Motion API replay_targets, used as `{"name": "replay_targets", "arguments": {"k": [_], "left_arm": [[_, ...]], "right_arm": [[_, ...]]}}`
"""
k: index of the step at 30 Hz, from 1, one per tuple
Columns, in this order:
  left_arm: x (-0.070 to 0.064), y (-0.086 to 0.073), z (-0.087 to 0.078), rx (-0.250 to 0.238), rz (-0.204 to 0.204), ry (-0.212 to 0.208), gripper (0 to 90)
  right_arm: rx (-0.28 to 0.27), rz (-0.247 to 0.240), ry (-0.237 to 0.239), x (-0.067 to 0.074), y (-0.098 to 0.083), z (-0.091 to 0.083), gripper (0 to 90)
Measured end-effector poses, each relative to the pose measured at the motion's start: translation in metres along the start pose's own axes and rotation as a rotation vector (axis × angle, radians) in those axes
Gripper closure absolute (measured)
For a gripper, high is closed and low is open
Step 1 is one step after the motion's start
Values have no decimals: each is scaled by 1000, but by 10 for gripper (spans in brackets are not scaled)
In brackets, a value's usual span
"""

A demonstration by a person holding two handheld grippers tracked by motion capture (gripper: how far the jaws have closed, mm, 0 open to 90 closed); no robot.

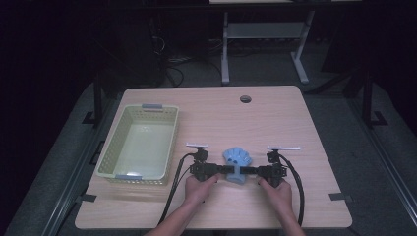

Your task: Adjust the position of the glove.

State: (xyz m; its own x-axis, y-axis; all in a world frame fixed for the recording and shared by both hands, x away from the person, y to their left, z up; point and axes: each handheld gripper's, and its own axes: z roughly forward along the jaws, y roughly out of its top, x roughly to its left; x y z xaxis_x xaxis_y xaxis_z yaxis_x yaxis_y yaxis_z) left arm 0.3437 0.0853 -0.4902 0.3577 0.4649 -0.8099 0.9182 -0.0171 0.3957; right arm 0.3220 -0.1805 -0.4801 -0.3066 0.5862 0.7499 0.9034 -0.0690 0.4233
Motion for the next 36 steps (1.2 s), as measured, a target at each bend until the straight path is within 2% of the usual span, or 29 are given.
{"name": "replay_targets", "arguments": {"k": [17,23,36], "left_arm": [[-12,7,-8,0,39,-9,707],[-19,10,-13,-7,54,-14,707],[-33,20,-30,-25,93,-30,707]], "right_arm": [[-25,-7,25,8,2,-6,801],[-36,-7,39,14,4,-11,802],[-59,-40,51,35,14,-18,803]]}}
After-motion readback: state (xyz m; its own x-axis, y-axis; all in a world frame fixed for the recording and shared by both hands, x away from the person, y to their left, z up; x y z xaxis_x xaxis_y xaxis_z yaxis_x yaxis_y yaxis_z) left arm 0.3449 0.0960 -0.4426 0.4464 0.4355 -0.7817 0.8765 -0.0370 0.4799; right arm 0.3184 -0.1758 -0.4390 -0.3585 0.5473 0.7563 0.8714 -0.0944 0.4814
